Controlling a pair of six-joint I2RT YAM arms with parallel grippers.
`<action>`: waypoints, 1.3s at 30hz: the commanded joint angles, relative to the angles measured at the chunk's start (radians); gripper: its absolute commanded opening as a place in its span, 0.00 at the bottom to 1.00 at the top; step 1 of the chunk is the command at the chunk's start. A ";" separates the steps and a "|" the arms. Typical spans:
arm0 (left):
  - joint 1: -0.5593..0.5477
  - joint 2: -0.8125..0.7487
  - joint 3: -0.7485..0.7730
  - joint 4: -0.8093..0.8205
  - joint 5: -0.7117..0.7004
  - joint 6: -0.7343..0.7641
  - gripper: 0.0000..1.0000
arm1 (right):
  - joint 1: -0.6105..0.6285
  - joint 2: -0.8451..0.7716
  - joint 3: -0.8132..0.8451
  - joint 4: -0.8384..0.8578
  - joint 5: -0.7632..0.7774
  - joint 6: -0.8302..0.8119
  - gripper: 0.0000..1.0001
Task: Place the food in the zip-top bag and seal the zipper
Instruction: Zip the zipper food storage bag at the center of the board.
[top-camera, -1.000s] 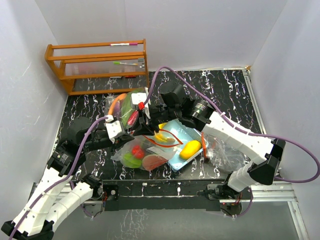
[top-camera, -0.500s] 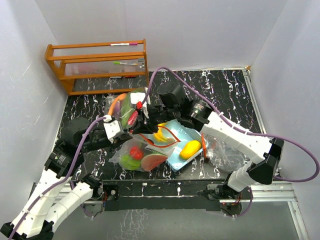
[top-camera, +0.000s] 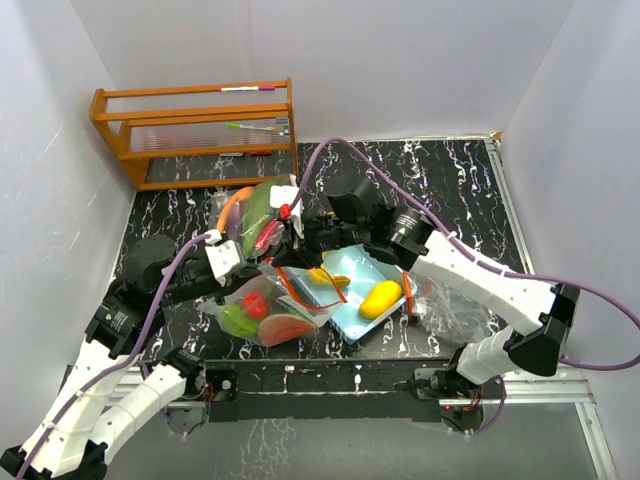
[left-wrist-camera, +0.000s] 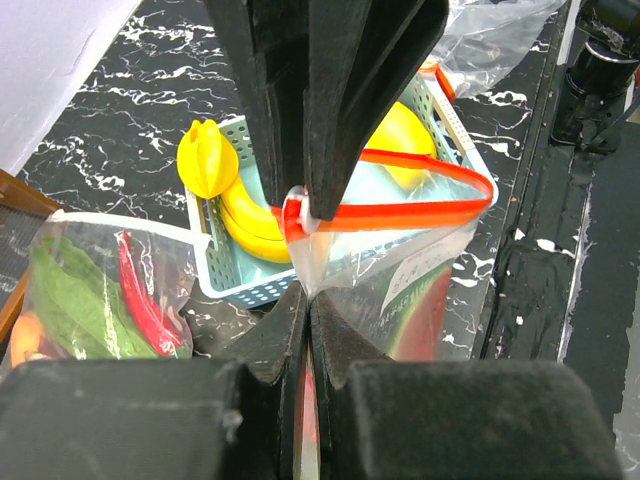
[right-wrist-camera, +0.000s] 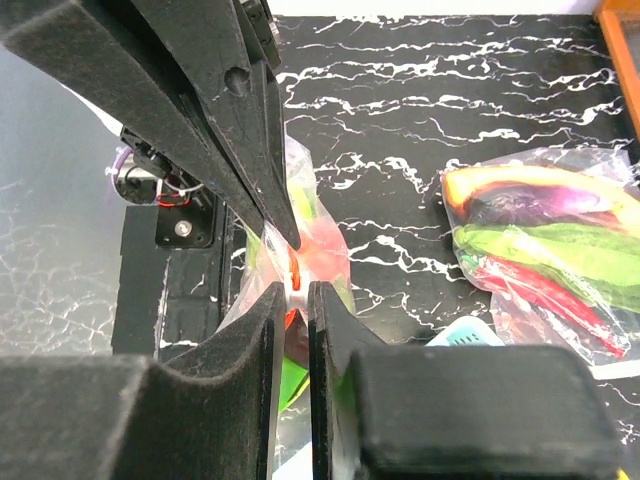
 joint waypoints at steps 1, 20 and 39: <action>0.004 -0.019 0.034 0.027 0.009 -0.002 0.00 | -0.004 -0.069 -0.005 0.055 0.067 0.029 0.08; 0.003 -0.045 0.006 0.075 -0.038 -0.025 0.00 | -0.002 -0.102 -0.108 0.244 0.014 0.181 0.77; 0.003 -0.064 -0.005 0.075 -0.018 -0.028 0.00 | -0.004 -0.051 -0.107 0.235 -0.065 0.149 0.10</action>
